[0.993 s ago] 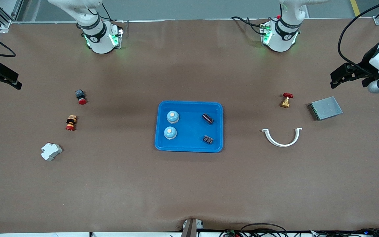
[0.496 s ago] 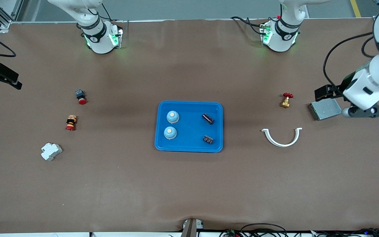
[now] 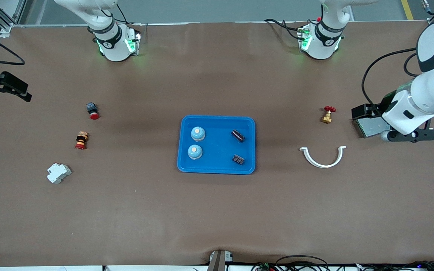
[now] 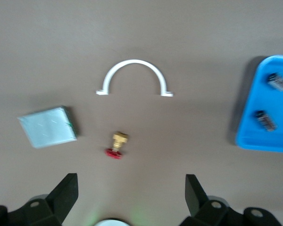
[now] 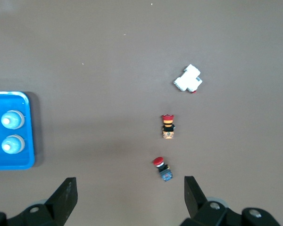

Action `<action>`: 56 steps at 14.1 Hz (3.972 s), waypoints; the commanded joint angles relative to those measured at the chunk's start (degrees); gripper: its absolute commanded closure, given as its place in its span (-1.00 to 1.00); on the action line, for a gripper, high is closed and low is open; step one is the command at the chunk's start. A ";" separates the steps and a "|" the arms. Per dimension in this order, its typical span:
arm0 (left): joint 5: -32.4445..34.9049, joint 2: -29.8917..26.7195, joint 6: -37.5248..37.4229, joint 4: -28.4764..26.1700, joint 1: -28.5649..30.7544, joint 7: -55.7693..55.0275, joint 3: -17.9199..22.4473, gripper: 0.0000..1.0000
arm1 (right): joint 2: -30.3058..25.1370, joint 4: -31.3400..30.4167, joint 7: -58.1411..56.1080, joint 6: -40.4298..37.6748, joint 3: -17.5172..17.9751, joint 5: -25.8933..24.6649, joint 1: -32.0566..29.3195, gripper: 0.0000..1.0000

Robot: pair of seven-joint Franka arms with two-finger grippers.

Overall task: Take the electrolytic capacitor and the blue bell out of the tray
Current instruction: 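Move the left gripper from rest toward the blue tray, then grasp a brown capacitor with the left gripper while the right gripper reaches the tray, then carry the capacitor to the white arch while the right gripper grasps a bell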

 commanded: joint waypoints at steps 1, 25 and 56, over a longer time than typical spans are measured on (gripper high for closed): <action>-4.33 0.67 0.68 0.57 -0.87 -6.72 -0.50 -1.00 | 0.23 0.78 3.55 -1.18 -0.04 -0.04 1.39 -1.00; -2.67 21.84 29.76 -4.17 -29.26 -64.75 -0.42 -1.00 | 11.02 1.39 35.37 6.28 -0.04 3.12 27.57 -1.00; 7.34 22.75 39.55 -9.97 -31.73 -74.16 0.11 1.00 | 26.68 -2.98 37.82 29.73 -0.04 3.39 35.23 -1.00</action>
